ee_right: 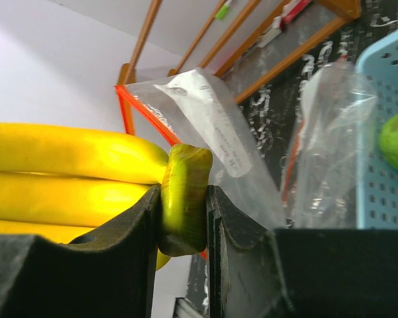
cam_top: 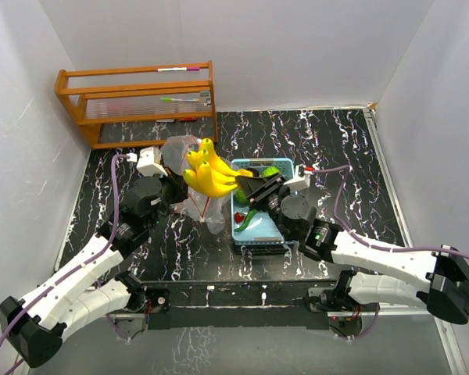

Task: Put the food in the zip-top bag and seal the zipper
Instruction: Place the fake fruit in the zipper food storage bag.

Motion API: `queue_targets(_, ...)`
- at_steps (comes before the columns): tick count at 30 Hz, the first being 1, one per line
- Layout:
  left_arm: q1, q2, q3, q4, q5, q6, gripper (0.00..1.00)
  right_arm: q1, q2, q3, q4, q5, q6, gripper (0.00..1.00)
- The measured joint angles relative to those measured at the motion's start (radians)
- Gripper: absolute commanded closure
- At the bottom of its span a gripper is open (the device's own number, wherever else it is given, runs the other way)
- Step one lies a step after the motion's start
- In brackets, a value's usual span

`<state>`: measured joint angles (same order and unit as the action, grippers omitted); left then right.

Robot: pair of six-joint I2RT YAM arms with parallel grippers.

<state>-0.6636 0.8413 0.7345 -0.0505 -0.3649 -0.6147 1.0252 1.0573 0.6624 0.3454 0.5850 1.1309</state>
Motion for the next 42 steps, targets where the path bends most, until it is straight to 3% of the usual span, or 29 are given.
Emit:
queue_targets(8, 0.000, -0.005, 0.000, 0.010, 0.011, -0.008, 1.00, 0.000, -0.034, 0.023, -0.275, 0.142, 0.000, 0.92)
queue_targets(14, 0.000, 0.006, 0.000, 0.026, 0.041, -0.014, 1.00, 0.000, 0.027, 0.103, -0.433, 0.222, -0.030, 0.92)
queue_targets(25, 0.007, 0.069, 0.000, 0.050, 0.086, -0.033, 1.00, 0.046, 0.210, 0.278, -0.585, 0.340, -0.090, 0.92)
queue_targets(42, 0.007, 0.051, 0.039, 0.054, 0.095, -0.021, 1.00, 0.102, 0.314, 0.338, -0.806, 0.433, -0.043, 0.92)
